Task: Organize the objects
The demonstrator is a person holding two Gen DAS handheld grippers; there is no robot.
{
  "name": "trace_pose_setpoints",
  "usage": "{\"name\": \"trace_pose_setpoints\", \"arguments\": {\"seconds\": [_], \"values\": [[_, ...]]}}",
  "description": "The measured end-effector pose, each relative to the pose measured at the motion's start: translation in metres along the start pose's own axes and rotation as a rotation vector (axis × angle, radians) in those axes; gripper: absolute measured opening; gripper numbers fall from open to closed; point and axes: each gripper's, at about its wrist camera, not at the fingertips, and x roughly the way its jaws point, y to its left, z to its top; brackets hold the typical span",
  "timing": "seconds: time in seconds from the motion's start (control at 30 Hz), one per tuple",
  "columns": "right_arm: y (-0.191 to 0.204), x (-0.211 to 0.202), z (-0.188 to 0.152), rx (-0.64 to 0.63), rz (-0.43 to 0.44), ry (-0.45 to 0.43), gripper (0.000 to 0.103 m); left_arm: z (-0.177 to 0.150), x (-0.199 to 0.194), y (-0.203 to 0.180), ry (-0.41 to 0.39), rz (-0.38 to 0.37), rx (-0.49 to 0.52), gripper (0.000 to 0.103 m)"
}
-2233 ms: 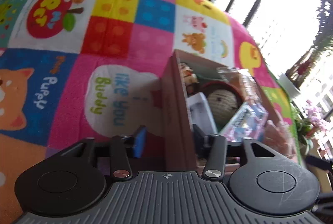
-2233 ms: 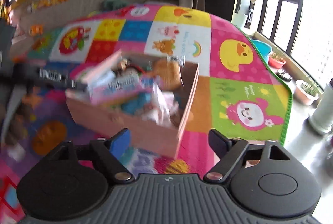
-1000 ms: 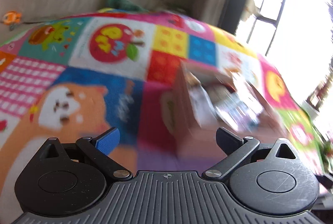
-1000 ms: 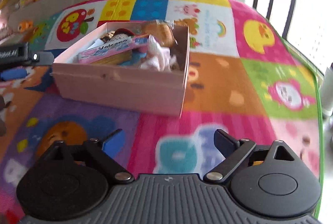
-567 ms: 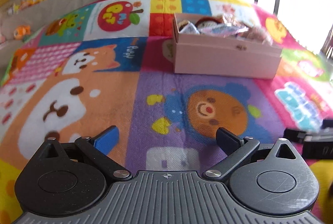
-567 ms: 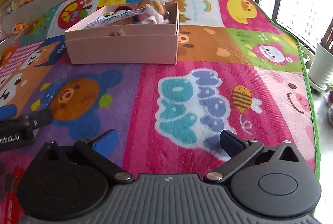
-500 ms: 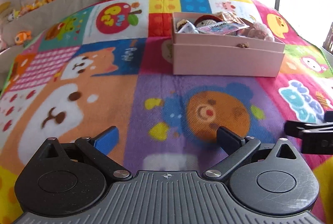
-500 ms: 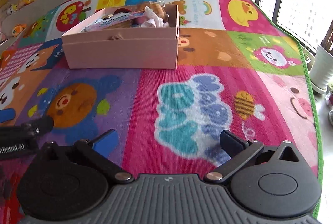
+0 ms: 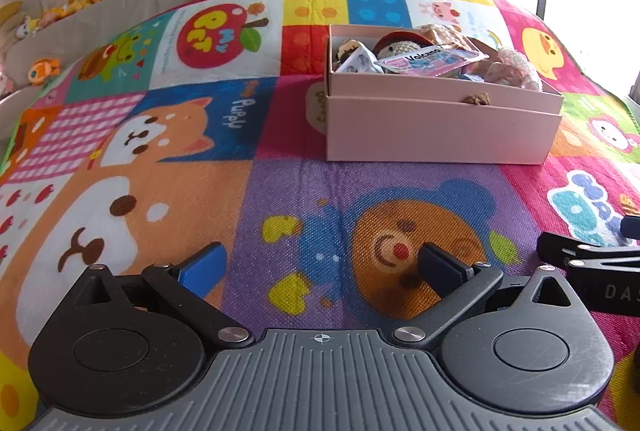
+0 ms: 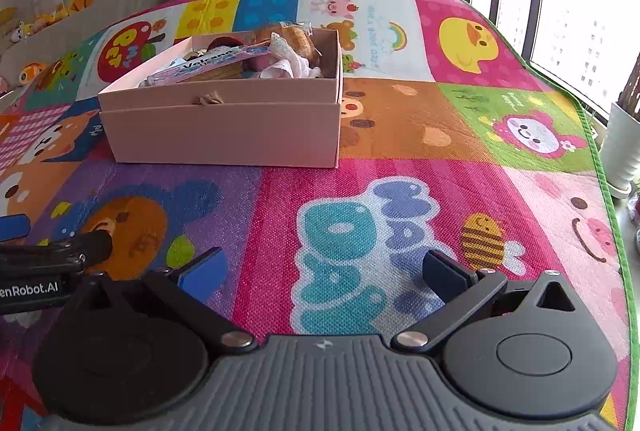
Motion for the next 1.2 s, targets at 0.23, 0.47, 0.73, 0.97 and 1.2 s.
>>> {"name": "trace_pose_setpoints", "arguments": {"seconds": [0.23,0.47,0.73,0.97,1.2], "values": [[0.0005,0.0008,0.0020,0.010,0.004,0.000,0.103,0.0005,0.0002,0.0003,0.000,-0.002,0.000,0.103],[0.0008,0.0013,0.0025,0.009,0.003,0.002,0.103,0.0006,0.0001,0.0001,0.000,-0.006,-0.006,0.103],[0.0010,0.0014,0.0022,0.009,0.003,0.001,0.103,0.0007,-0.0003,0.0012,-0.001,-0.013,-0.011,0.103],[0.0014,0.0014,0.0031,0.011,0.003,0.002,0.103,0.0007,-0.0004,0.0016,-0.002,-0.016,-0.015,0.103],[0.0003,0.0010,0.0023,0.011,0.004,0.002,0.103,0.0007,-0.0005,0.0006,-0.002,-0.016,-0.015,0.103]]}}
